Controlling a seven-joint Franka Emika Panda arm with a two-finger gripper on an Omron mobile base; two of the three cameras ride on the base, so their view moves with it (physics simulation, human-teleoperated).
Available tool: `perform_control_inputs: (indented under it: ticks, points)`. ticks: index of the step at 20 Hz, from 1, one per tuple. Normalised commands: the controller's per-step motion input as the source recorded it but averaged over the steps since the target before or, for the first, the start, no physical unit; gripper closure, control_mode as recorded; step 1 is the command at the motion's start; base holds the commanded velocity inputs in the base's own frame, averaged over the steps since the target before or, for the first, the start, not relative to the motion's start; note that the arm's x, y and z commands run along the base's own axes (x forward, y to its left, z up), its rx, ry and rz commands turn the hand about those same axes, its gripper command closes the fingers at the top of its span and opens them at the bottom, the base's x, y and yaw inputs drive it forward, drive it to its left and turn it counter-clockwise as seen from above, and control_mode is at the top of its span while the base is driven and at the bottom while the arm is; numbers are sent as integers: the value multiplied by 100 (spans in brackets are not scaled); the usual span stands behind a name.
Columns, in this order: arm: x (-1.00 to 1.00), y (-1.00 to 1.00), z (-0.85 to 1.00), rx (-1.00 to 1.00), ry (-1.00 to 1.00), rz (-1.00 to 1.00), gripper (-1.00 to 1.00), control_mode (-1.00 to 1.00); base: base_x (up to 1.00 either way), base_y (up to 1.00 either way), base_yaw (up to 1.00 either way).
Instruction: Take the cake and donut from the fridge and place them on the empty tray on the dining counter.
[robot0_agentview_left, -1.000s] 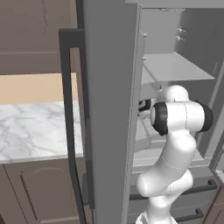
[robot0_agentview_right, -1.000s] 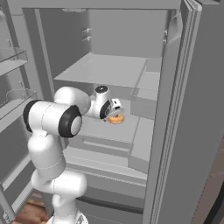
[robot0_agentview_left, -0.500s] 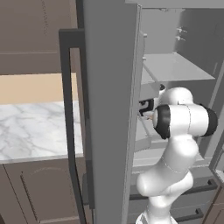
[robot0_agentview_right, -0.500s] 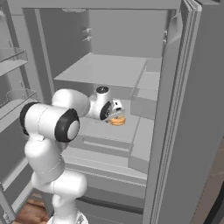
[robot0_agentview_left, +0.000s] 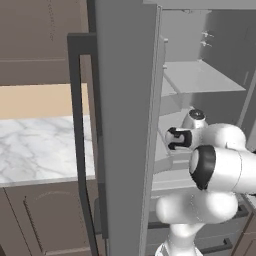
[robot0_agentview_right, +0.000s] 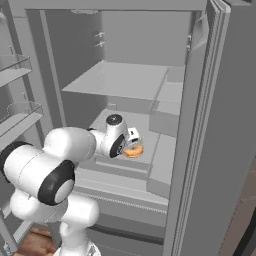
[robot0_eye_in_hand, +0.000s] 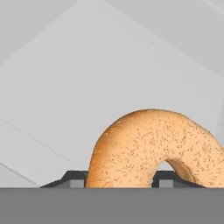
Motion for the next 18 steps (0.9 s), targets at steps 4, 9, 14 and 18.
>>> perform_control_inputs:
  ticks: [4, 9, 14, 18]
  points:
    - [-94, -1, 98, -2, 10, 10, 100, -100, 0, 0, 0]
    - [-100, -3, 100, -14, 10, 12, 100, -100, 0, 0, 0]
    - [-100, 0, 100, -12, -4, 10, 100, -100, 0, 0, 0]
    - [-100, 0, 100, -6, -16, 5, 100, -100, 0, 0, 0]
